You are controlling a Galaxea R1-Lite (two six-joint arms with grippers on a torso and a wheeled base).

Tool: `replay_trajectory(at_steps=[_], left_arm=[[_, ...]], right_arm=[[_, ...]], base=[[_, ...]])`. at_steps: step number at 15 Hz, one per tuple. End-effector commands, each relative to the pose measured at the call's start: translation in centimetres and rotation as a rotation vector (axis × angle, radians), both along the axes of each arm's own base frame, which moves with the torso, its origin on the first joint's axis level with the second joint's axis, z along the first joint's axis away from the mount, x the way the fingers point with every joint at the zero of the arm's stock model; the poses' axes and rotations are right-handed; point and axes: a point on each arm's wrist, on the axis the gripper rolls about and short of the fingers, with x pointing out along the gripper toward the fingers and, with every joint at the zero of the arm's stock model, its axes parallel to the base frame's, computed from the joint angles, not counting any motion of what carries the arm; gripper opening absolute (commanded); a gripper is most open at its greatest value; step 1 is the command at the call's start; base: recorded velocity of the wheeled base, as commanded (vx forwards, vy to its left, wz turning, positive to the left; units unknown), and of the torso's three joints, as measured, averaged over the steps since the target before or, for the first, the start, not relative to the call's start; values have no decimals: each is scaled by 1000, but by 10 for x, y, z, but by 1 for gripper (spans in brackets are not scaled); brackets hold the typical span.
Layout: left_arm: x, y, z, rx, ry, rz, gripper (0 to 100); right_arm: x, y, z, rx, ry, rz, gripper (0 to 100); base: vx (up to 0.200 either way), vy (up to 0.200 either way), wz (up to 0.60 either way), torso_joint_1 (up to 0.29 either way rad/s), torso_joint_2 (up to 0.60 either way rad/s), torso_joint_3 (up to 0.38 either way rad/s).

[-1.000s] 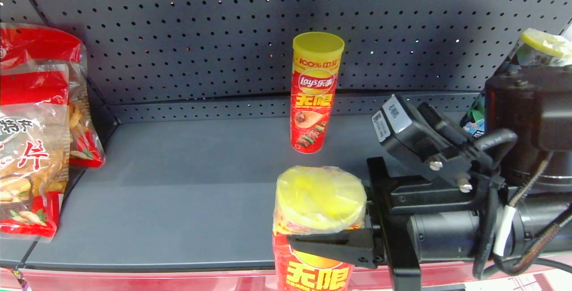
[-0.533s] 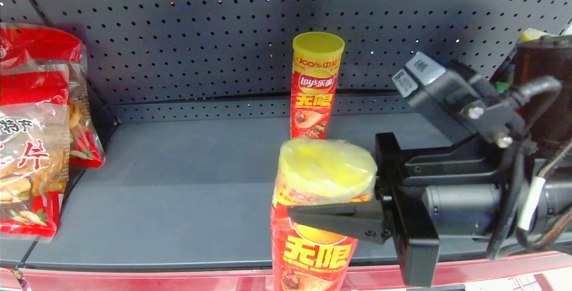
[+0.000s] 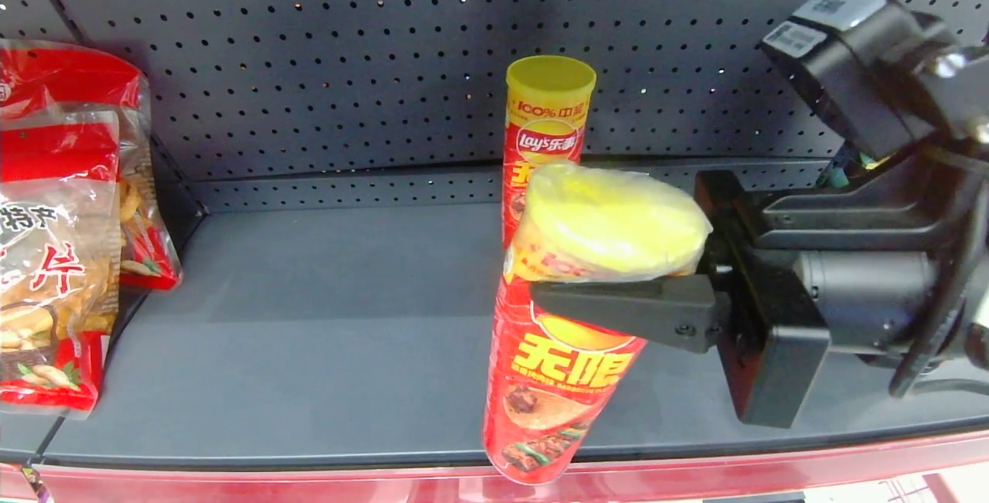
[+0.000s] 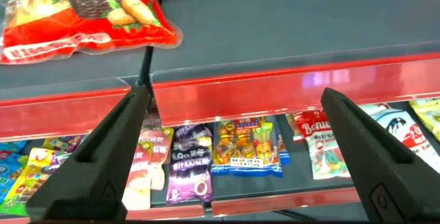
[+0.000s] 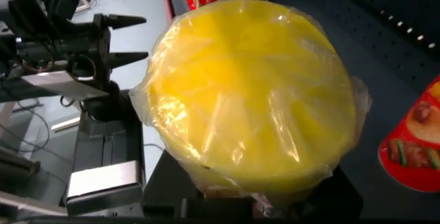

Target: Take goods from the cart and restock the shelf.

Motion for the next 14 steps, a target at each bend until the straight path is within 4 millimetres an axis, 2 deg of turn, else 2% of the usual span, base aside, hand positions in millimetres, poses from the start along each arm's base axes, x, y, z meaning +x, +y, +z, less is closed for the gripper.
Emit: replay_trajectory(at_steps=[1, 3, 4, 5, 6, 7, 8, 9, 10, 11, 12, 13, 14], left_arm=[[0, 0, 0, 0, 0, 0, 100], [0, 0, 0, -2, 0, 0, 100], [-2, 0, 13, -1, -45, -1, 100], [-4, 0, 39, -2, -115, -8, 100], [12, 0, 78, -9, -143, -40, 100], [38, -1, 97, -46, -135, -126, 100], [42, -2, 101, -20, -111, -131, 100], [47, -3, 115, 17, -127, -128, 100], [57, -5, 144, 16, -154, -126, 100], [68, -7, 159, 15, -151, -137, 100], [91, -13, 171, 20, -108, -188, 100], [97, -15, 173, 22, -99, -210, 100], [127, -23, 179, 77, -66, -261, 100]], right_arm=[[-6, -7, 8, 28, -9, -9, 0], [-10, -11, 13, 44, -10, -13, 0], [-10, -12, 12, 44, -10, -13, 0], [-10, -11, 12, 42, -7, -13, 0], [-9, -10, 10, 38, -5, -10, 0], [-5, -4, 8, 31, 1, -7, 0], [-5, -4, 8, 31, 0, -10, 0], [-5, -5, 9, 34, -2, -12, 0], [-6, -7, 9, 37, -4, -15, 0], [-6, -9, 10, 39, -6, -19, 0], [-5, -12, 9, 37, -5, -30, 0], [-4, -13, 8, 35, -1, -35, 0], [-6, -16, 5, 30, 2, -40, 0]], base=[[0, 0, 0, 0, 0, 0], [0, 0, 0, 0, 0, 0], [0, 0, 0, 0, 0, 0], [0, 0, 0, 0, 0, 0], [0, 0, 0, 0, 0, 0], [0, 0, 0, 0, 0, 0], [0, 0, 0, 0, 0, 0], [0, 0, 0, 0, 0, 0], [0, 0, 0, 0, 0, 0], [0, 0, 0, 0, 0, 0], [0, 0, 0, 0, 0, 0], [0, 0, 0, 0, 0, 0], [0, 0, 0, 0, 0, 0]])
